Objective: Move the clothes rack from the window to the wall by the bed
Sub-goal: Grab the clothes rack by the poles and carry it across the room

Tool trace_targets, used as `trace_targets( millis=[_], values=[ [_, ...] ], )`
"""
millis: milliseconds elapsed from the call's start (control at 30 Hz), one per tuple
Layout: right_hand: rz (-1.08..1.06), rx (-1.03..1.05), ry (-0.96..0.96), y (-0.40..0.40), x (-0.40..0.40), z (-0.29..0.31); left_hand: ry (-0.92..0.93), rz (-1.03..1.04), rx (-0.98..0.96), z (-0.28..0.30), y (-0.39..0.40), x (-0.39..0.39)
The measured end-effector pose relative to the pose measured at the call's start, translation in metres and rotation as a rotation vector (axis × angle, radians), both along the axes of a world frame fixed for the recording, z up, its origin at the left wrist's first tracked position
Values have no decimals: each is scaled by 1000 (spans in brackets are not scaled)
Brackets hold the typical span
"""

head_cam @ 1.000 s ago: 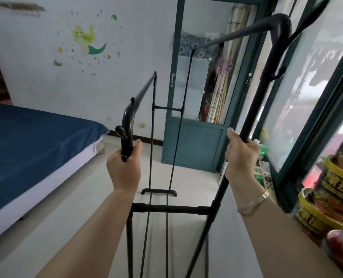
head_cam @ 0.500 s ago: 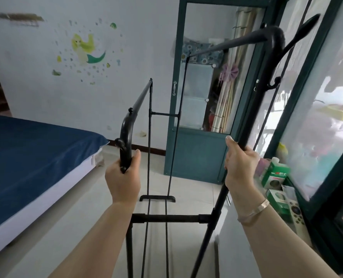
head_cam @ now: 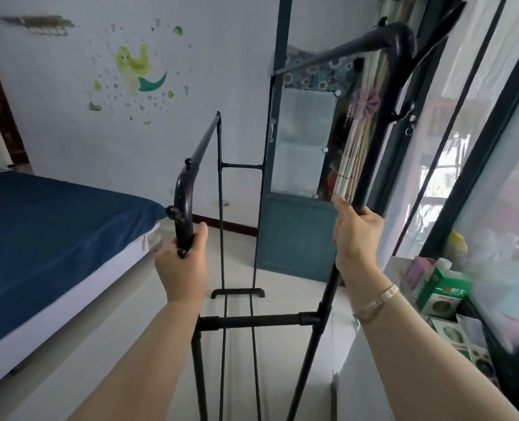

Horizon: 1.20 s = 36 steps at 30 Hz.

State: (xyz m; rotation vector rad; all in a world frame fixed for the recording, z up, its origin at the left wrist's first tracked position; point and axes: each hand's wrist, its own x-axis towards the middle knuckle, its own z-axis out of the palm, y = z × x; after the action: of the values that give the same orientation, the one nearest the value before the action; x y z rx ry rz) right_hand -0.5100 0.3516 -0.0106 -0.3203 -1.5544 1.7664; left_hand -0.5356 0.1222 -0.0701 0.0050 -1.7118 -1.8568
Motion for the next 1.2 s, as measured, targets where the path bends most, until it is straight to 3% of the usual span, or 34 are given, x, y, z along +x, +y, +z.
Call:
trace_targets(
  millis=[833, 1200],
  values=[
    [41, -35, -18, -16, -210, -4, -34, 55, 46, -4, -22, -199],
    [96, -31, -13, 11, -301, -3, -20, 104, 47, 0, 7, -278]
  ],
)
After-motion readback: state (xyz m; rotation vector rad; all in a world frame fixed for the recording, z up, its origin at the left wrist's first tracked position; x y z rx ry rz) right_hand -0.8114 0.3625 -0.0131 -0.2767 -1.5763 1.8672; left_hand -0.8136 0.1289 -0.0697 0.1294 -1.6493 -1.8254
